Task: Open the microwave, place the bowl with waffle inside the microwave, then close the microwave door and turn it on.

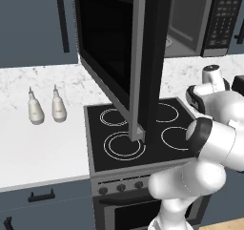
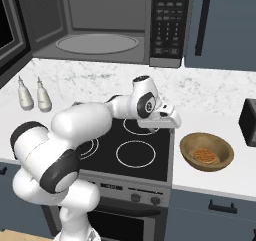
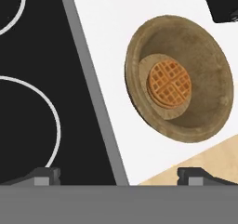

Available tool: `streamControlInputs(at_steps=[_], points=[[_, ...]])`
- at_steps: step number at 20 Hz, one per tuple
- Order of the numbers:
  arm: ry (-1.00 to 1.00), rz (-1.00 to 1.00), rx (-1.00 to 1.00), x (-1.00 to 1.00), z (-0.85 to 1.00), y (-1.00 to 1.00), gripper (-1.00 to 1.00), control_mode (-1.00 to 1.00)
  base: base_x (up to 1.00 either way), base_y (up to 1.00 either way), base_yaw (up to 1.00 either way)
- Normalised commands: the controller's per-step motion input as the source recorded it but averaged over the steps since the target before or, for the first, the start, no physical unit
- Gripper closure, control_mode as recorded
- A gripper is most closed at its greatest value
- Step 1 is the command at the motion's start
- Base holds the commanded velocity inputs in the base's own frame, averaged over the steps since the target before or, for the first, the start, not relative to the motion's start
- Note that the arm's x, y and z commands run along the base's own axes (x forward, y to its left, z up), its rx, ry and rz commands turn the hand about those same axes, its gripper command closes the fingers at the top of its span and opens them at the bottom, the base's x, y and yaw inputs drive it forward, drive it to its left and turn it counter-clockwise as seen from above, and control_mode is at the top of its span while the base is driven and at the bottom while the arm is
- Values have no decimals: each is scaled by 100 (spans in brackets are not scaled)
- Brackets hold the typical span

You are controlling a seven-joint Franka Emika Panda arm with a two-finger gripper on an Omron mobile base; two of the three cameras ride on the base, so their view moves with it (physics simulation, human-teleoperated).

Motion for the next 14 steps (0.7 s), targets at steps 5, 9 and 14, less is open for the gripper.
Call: streamControlInputs(at_steps=[5, 9, 14], points=[[5, -1, 1, 21, -36, -37, -100, -100, 0, 0, 0], [9, -1, 0, 19, -34, -37, -100, -100, 0, 0, 0], [10, 0, 0, 24, -34, -31, -100, -100, 0, 0, 0]])
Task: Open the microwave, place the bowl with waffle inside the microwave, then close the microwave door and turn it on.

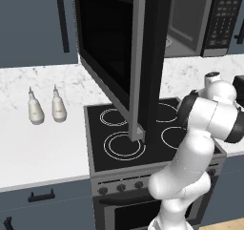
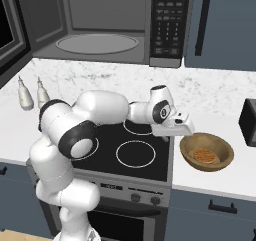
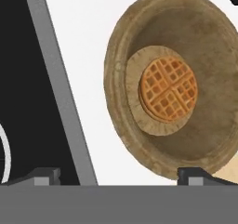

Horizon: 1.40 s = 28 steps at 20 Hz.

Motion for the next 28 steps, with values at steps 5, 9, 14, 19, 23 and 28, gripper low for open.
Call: streamControlInputs(at_steps=[5, 9, 14, 19, 23, 28], points=[[9, 0, 0, 27, -40, -16, -100, -100, 0, 0, 0], [10, 0, 0, 43, -31, -22, -100, -100, 0, 0, 0], [11, 0, 0, 52, -29, -22, -100, -100, 0, 0, 0], [2, 0, 4, 17, -23, -42, 100, -100, 0, 0, 0], [4, 0, 0, 1, -27, -41, 100, -100, 0, 0, 0], [0, 0, 0, -2, -2, -5, 100, -100, 0, 0, 0]])
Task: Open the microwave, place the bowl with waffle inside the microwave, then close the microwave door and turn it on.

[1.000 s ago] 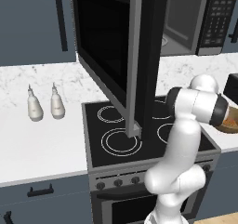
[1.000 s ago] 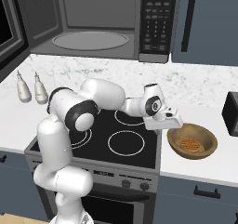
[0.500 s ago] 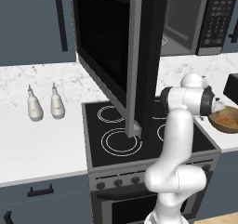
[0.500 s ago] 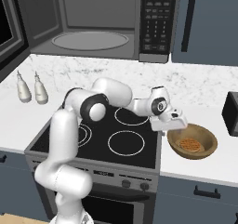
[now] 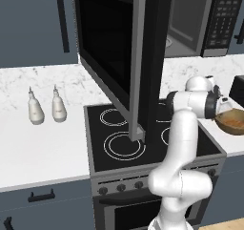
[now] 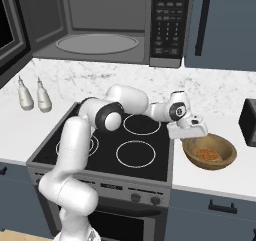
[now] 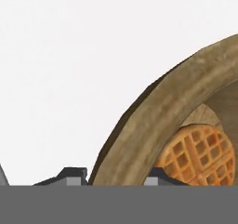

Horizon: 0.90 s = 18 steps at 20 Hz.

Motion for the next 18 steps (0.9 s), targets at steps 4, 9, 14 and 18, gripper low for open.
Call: streamControlInputs(at_steps=[4, 9, 14, 18], points=[[-6, 17, 3, -67, 0, 2, 100, -100, 0, 0, 0], [-21, 43, 0, -100, 9, 24, 100, -100, 0, 0, 0], [-29, 58, 0, -83, 35, 39, 100, -100, 0, 0, 0], [-18, 59, -7, -86, 75, 47, 100, -100, 0, 0, 0]])
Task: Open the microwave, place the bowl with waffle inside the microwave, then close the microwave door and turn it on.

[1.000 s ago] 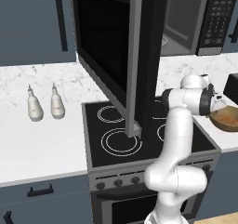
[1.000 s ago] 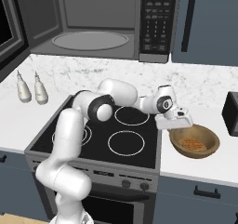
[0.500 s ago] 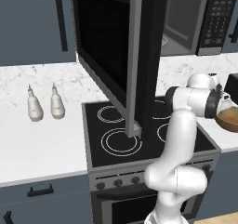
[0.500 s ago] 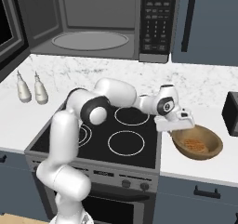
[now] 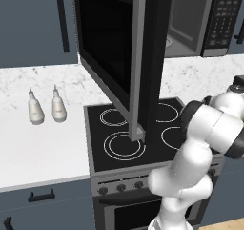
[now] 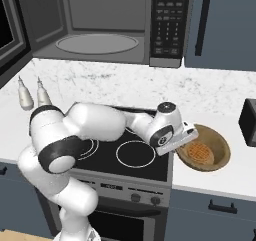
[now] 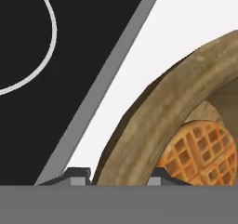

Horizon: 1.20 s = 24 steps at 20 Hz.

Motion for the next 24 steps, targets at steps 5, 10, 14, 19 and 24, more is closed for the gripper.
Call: streamControlInputs(at_steps=[5, 10, 14, 19, 24], points=[[-1, 65, -19, -79, 93, 49, 100, -100, 0, 0, 0], [0, 59, -39, -71, 93, 68, 100, -100, 0, 0, 0], [0, 59, -31, -64, 99, 62, 100, -100, 0, 0, 0], [0, 54, -14, -60, 99, 43, 100, -100, 0, 0, 0], [0, 43, 0, -43, 100, 29, 100, -100, 0, 0, 0]])
